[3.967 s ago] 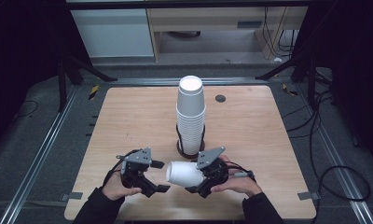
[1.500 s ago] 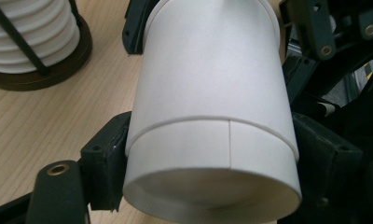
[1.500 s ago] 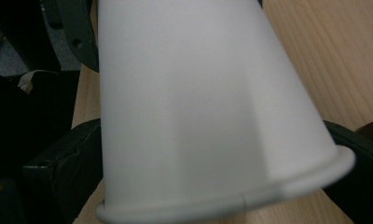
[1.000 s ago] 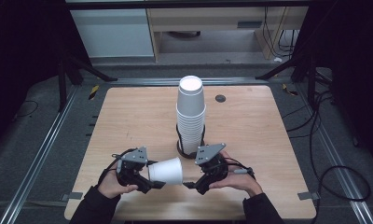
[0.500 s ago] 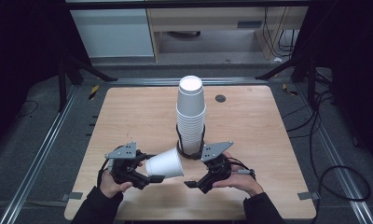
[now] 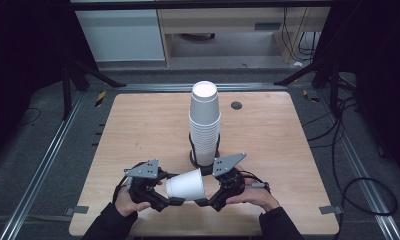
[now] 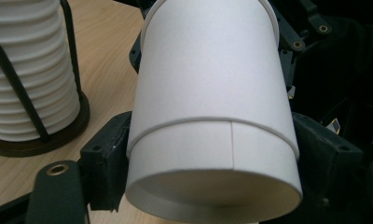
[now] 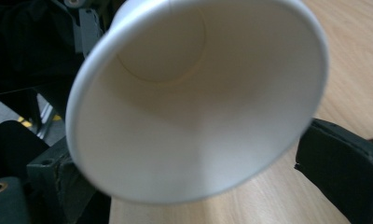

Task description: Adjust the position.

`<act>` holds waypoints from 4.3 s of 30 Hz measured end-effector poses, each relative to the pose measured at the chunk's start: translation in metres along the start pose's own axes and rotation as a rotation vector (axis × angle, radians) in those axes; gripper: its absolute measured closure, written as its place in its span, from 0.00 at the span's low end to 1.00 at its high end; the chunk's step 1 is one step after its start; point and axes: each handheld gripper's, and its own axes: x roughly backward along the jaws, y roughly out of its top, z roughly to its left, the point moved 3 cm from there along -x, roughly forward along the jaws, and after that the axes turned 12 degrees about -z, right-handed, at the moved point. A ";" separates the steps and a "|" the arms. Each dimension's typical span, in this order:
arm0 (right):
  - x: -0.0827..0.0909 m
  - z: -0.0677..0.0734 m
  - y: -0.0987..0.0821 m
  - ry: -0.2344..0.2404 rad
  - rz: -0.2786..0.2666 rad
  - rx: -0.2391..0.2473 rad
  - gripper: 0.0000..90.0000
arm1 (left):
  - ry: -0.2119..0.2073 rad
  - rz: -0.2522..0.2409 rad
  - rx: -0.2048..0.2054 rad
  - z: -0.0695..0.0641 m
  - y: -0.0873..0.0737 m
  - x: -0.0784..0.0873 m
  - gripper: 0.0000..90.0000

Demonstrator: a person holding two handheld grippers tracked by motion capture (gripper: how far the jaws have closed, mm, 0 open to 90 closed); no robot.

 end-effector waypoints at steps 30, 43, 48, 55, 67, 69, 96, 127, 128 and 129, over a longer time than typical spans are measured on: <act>0.005 -0.003 -0.004 0.006 0.054 0.006 0.09 | 0.063 0.117 -0.025 0.007 0.002 0.016 0.14; -0.010 -0.006 -0.020 -0.047 0.250 0.045 0.08 | 0.099 0.356 -0.090 0.006 -0.019 -0.008 0.11; -0.021 -0.001 -0.019 -0.021 0.272 0.060 0.08 | 0.102 0.416 -0.123 0.002 -0.025 -0.018 0.11; -0.034 0.004 -0.018 -0.002 0.284 0.070 0.08 | 0.095 0.438 -0.136 -0.002 -0.027 -0.024 0.17; -0.036 0.006 -0.016 0.016 0.261 0.070 0.08 | 0.092 0.453 -0.131 -0.002 -0.029 -0.025 0.25; -0.036 0.006 -0.017 0.015 0.265 0.063 0.07 | 0.092 0.451 -0.135 -0.002 -0.030 -0.026 0.25; 0.018 -0.015 0.012 -0.137 -0.024 -0.025 0.04 | 0.195 0.116 -0.047 0.018 -0.004 0.019 0.25; -0.013 0.000 0.008 0.007 -0.062 -0.078 0.08 | 0.128 0.152 -0.100 -0.005 -0.010 -0.020 0.25; -0.013 0.000 0.008 0.007 -0.062 -0.078 0.08 | 0.128 0.152 -0.100 -0.005 -0.010 -0.020 0.25; -0.012 0.000 0.008 0.004 -0.064 -0.076 0.08 | 0.131 0.152 -0.096 -0.005 -0.010 -0.020 0.24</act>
